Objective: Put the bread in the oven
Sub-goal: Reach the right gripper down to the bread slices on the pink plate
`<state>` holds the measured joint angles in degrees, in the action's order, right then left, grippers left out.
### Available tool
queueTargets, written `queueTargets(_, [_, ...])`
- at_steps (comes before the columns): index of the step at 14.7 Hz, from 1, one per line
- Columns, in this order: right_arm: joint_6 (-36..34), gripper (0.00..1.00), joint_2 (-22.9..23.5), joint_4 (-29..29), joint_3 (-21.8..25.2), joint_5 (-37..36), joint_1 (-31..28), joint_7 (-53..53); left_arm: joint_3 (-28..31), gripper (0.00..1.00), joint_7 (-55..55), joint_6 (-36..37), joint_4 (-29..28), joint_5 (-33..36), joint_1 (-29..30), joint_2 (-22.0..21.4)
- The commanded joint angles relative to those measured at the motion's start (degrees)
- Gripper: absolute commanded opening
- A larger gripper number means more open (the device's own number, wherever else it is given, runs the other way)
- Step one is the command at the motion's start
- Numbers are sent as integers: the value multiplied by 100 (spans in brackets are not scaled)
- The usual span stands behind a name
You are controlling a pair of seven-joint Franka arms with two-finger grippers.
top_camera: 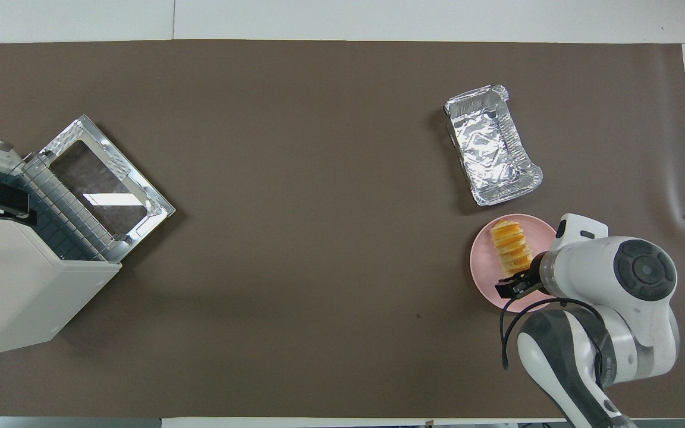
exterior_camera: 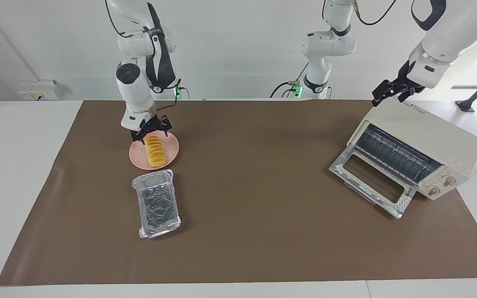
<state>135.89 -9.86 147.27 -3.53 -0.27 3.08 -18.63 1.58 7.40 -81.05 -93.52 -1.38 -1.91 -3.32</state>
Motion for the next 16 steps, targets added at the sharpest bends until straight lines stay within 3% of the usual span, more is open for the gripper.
queueTargets(1, [411,100,221,47,-25,62,-282,-422,9,100,7,11,-167,-38,16,-151])
queueTargets(5, [421,99,274,56,-33,62,-238,-308,9,100,7,11,-167,-38,16,-151])
queueTargets(7, [430,91,274,82,-34,62,-212,-255,9,100,7,11,-167,-38,16,-151])
queueTargets(8, [430,82,274,82,-34,62,-212,-255,9,100,7,11,-167,-38,16,-151])
queueTargets(9, [430,64,274,82,-25,62,-212,-255,9,100,7,11,-167,-38,16,-151])
queueTargets(10, [421,38,274,74,-33,62,-212,-246,9,100,7,11,-167,-38,16,-151])
queueTargets(11, [412,5,274,74,-34,62,-212,-220,9,100,7,11,-167,-38,16,-151])
queueTargets(12, [395,0,274,74,-34,62,-212,-159,9,100,7,11,-167,-38,16,-151])
queueTargets(16, [342,0,283,-5,-34,62,-203,-141,9,100,7,11,-167,-38,16,-151])
